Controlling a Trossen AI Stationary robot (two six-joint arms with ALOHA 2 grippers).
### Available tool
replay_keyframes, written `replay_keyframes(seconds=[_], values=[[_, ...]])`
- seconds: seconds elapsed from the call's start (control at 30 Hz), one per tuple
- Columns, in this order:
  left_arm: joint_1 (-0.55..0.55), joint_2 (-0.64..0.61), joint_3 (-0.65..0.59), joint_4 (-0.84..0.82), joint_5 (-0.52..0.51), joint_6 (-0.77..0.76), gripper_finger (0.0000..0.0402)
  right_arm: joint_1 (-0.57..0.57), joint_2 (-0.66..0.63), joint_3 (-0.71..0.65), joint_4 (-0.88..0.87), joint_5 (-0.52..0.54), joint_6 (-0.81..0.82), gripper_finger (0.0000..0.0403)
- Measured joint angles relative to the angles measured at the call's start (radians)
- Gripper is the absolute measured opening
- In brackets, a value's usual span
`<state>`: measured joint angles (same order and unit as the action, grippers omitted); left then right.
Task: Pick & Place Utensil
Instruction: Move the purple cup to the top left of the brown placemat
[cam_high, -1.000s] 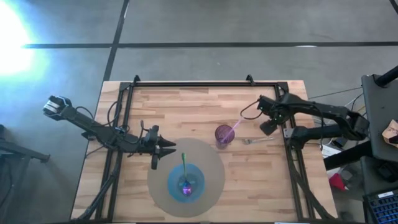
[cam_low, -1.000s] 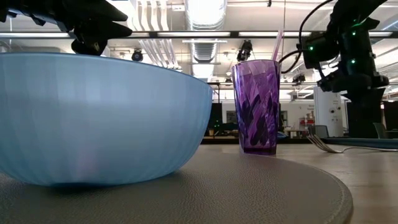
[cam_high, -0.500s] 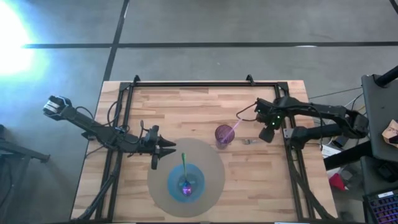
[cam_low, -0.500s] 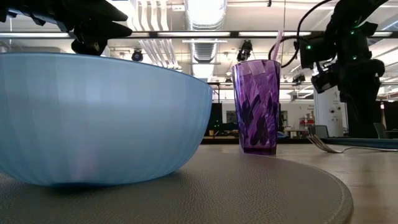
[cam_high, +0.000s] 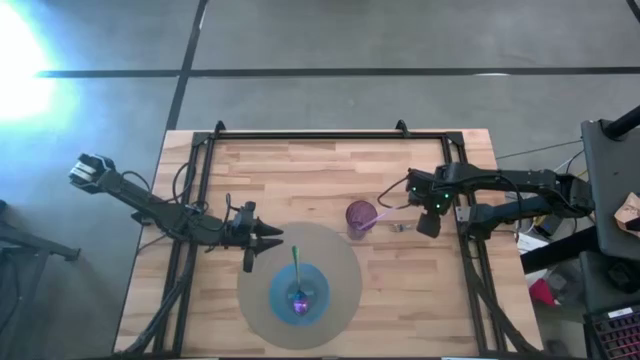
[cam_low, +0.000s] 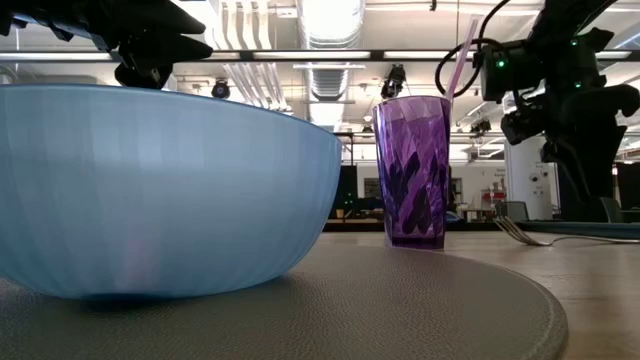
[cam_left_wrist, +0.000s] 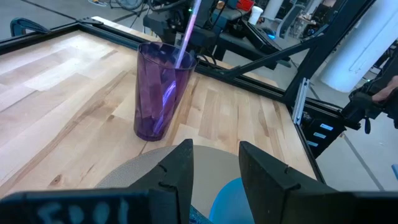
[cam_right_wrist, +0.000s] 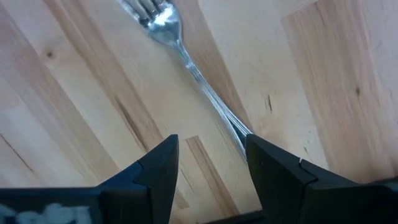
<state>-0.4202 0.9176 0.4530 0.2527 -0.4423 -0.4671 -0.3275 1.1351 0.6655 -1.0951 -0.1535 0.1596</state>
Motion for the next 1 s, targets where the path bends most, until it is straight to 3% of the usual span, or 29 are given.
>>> replay_keyframes(seconds=[0.23,0.63,0.83,1.0], values=[[0.000,0.000,0.000,0.000,0.000,0.000,0.0120,0.000,0.015,0.036,0.028,0.023,0.020,0.0183],[0.000,0.000,0.000,0.000,0.000,0.000,0.0120,-0.029,0.192,0.130,0.030,0.130,0.001,0.0183],[0.014,0.000,0.000,0.013,-0.007,0.069,0.0120,-0.060,0.139,0.215,-0.020,0.168,-0.023,0.0183],[0.106,0.000,0.030,0.019,-0.046,0.108,0.0120,-0.110,0.066,0.281,-0.058,0.230,-0.015,0.0183]])
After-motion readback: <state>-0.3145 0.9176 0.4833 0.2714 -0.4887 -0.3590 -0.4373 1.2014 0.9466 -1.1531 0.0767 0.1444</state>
